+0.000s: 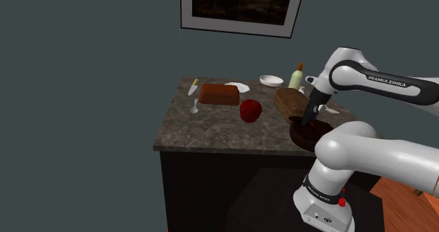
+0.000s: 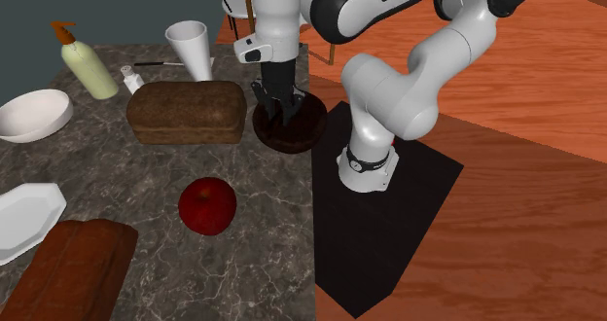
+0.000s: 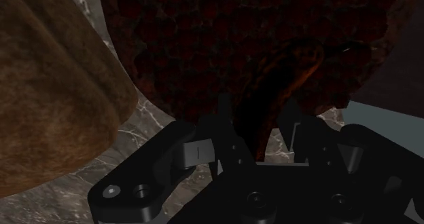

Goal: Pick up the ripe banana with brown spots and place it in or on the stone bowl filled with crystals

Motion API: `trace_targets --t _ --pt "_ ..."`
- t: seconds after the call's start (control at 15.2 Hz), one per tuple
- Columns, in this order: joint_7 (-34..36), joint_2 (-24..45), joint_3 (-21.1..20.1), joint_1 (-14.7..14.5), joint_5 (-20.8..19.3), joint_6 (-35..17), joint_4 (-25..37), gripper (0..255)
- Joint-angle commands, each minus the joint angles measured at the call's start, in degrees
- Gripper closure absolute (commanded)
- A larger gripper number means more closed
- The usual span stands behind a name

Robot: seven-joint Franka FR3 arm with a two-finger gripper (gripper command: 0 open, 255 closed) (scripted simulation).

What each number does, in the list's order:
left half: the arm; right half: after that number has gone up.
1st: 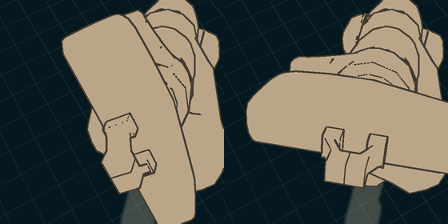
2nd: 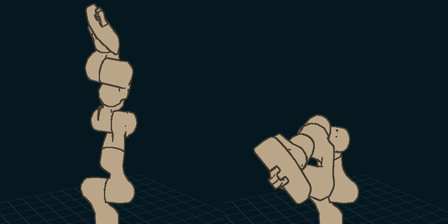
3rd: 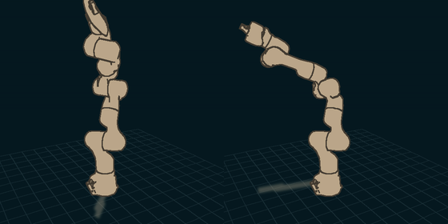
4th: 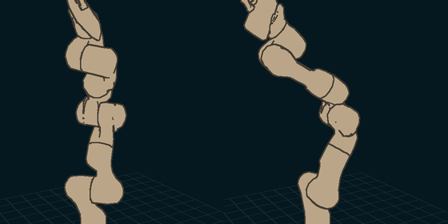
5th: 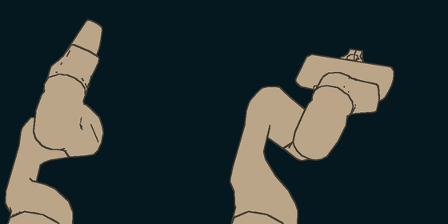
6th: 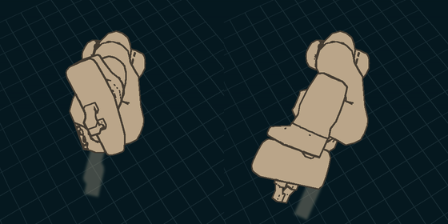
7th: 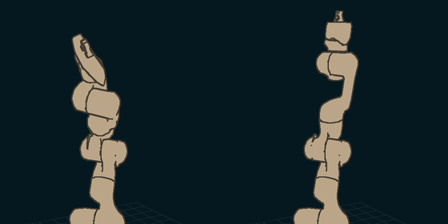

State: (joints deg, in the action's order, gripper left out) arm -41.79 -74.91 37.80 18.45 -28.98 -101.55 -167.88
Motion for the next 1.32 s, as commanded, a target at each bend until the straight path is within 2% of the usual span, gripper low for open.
trace_targets --t 0.0,0.33,1.25 --pt "-0.08 -0.07 0.09 0.19 -0.06 1.11 -0.40 255" --pt "0.18 0.51 0.07 -0.18 0.02 0.56 -0.32 255" --pt "1.35 1.30 -6.73 -4.08 6.67 9.27 9.82 255"
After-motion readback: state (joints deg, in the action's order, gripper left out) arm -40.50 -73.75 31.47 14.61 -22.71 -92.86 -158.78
